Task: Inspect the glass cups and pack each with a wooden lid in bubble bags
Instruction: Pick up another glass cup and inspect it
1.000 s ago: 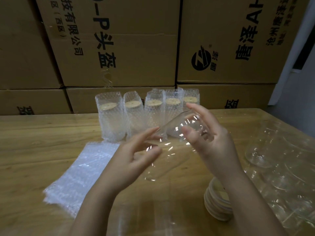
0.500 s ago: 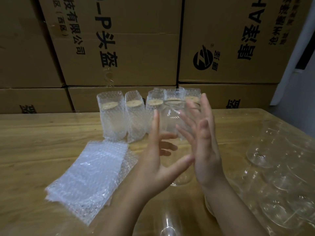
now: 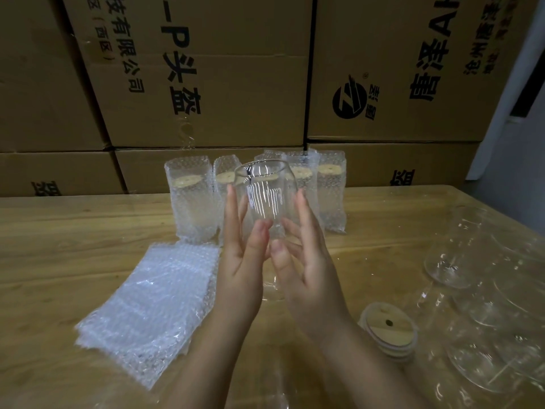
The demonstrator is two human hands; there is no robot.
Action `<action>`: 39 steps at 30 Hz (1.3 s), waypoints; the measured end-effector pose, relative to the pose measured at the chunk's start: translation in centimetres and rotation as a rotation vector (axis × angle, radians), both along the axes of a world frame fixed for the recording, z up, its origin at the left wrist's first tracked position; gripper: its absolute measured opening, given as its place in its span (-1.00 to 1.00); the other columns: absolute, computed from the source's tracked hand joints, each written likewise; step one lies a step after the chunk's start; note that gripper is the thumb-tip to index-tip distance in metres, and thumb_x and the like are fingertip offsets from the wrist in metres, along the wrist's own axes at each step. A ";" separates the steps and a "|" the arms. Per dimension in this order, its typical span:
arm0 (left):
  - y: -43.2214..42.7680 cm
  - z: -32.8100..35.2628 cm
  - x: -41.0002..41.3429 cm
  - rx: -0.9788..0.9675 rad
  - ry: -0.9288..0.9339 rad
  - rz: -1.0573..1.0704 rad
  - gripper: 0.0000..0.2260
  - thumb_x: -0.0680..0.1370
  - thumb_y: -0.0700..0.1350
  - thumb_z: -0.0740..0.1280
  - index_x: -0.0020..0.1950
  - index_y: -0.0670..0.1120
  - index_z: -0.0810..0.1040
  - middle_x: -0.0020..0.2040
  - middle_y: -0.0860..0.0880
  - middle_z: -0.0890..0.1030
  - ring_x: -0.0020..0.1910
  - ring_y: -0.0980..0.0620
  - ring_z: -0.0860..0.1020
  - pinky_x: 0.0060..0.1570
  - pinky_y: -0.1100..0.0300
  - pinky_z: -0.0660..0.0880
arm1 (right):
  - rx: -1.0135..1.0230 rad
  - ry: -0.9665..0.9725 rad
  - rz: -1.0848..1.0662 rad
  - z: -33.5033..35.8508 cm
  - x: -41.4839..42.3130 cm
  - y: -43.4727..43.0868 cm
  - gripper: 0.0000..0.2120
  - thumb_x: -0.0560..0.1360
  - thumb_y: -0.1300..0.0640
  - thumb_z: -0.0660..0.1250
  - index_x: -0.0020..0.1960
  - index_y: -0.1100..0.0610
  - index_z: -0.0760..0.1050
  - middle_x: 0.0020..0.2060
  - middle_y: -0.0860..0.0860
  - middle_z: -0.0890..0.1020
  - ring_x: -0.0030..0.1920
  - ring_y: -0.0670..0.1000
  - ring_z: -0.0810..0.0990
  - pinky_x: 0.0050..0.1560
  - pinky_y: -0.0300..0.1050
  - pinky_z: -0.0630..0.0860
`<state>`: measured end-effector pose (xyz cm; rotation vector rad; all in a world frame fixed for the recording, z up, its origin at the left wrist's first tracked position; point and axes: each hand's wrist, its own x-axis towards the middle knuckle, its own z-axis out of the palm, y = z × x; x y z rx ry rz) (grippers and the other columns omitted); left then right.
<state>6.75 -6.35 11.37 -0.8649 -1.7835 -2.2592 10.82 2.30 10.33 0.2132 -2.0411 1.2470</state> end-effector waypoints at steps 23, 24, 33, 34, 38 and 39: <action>-0.1 -0.3 -0.5 -0.045 -0.086 -0.063 -0.43 0.30 0.37 0.30 0.27 0.30 0.31 -0.03 -0.02 0.66 -0.13 -0.03 0.67 -0.27 0.18 0.58 | -0.466 -0.134 0.241 -0.2 -0.5 0.9 -0.49 0.47 -0.28 0.00 0.35 -0.15 0.31 0.30 -0.21 0.51 0.33 -0.24 0.41 0.33 -0.22 0.31; 0.1 -0.4 -0.4 -0.047 -0.131 -0.108 -0.46 0.31 0.35 0.27 0.24 0.22 0.35 -0.04 -0.05 0.66 -0.16 -0.05 0.67 -0.29 0.18 0.58 | -0.474 -0.143 0.256 0.3 -0.3 1.6 -0.45 0.45 -0.30 0.01 0.37 -0.11 0.31 0.27 -0.21 0.53 0.31 -0.22 0.44 0.29 -0.19 0.36; 0.9 -0.1 -0.2 -0.290 -0.369 -0.459 -0.35 0.29 0.47 0.16 0.10 0.01 0.56 -0.16 -0.12 0.68 -0.28 -0.09 0.65 -0.33 0.14 0.54 | -0.717 -0.087 0.349 2.4 0.3 4.0 -0.50 0.44 -0.17 0.20 0.34 -0.03 0.39 0.05 0.06 0.66 0.08 0.10 0.65 -0.14 -0.07 0.60; 1.0 0.0 -0.1 -0.295 -0.358 -0.429 -0.35 0.29 0.47 0.17 0.14 0.04 0.54 -0.14 -0.09 0.68 -0.24 -0.07 0.66 -0.32 0.13 0.55 | -0.712 -0.051 0.328 2.4 0.3 4.0 -0.51 0.45 -0.16 0.18 0.33 -0.01 0.39 0.05 0.07 0.66 0.08 0.10 0.65 -0.10 -0.07 0.59; 0.9 0.2 0.8 -0.260 -0.102 -0.162 -0.57 0.39 0.39 0.10 0.16 0.31 0.52 0.07 0.20 0.64 -0.04 0.10 0.66 -0.08 0.15 0.59 | -0.586 0.111 0.173 2.8 0.8 3.6 -0.47 0.44 -0.30 0.23 0.31 -0.05 0.37 0.10 0.00 0.61 0.13 0.03 0.62 0.15 -0.02 0.55; 0.9 0.3 1.2 -0.236 -0.048 -0.103 -0.55 0.41 0.39 0.06 0.23 0.32 0.46 0.11 0.23 0.62 0.02 0.15 0.63 0.03 0.13 0.56 | -0.521 0.156 0.138 2.9 0.9 3.3 -0.45 0.44 -0.34 0.23 0.31 -0.07 0.34 0.13 -0.03 0.59 0.16 0.00 0.59 0.19 -0.06 0.52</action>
